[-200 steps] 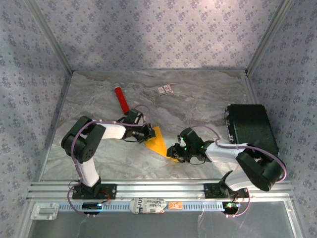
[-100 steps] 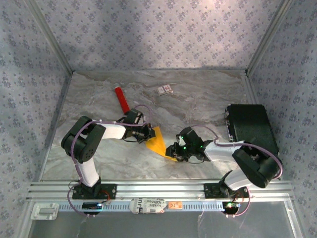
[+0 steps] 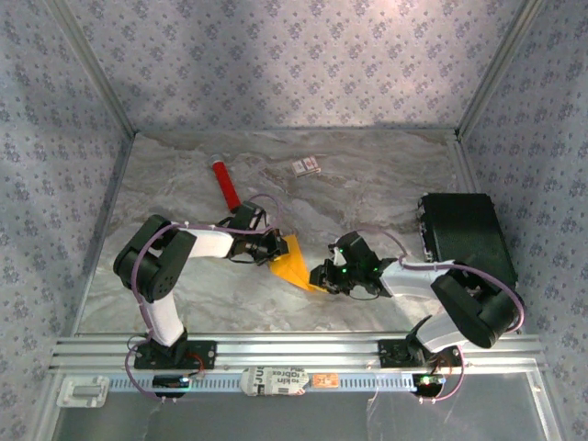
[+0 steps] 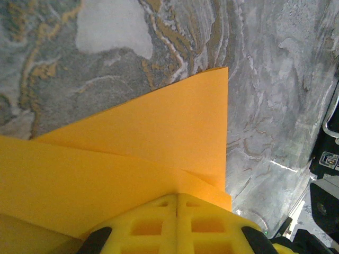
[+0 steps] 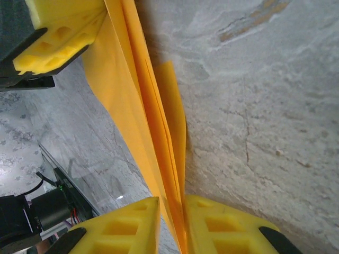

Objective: Fold a paper plane with a square sheet of paper (pick it up from the middle)
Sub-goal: Turn over the paper at the center of the table.

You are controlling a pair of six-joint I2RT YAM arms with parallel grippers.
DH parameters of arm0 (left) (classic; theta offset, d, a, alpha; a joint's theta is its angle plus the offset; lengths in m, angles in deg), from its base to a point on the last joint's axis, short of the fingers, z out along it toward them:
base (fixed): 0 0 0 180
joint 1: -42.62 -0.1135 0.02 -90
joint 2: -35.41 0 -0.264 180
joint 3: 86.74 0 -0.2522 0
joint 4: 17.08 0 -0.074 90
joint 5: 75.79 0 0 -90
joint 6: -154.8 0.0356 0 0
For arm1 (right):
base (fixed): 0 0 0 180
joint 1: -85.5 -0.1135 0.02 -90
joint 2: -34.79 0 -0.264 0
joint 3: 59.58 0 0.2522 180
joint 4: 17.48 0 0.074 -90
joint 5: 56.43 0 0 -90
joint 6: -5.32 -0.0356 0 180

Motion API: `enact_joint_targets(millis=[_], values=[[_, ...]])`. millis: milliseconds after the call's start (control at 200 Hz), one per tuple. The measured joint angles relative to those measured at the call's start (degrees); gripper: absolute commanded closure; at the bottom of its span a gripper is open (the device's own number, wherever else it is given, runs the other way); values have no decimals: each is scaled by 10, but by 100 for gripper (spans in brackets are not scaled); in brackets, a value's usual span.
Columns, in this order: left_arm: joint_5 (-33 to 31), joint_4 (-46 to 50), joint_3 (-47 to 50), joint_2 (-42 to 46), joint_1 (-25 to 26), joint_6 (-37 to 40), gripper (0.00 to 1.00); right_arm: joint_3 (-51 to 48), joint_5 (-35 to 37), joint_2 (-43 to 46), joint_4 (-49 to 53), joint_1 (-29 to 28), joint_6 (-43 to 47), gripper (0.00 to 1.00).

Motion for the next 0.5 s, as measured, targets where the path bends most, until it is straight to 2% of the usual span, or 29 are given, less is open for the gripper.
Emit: enact_joint_targets(millis=[210,335,435,500], values=[[0,0,0,0,0,-2,97,0,-3,0,-11,0,3,88],[-2,2,0,3,0,-5,93,0,-7,0,-19,0,8,93],[-7,7,0,8,0,-7,85,0,-6,1,-22,0,13,95],[-9,8,1,16,0,-9,75,0,-6,7,-19,0,18,96]])
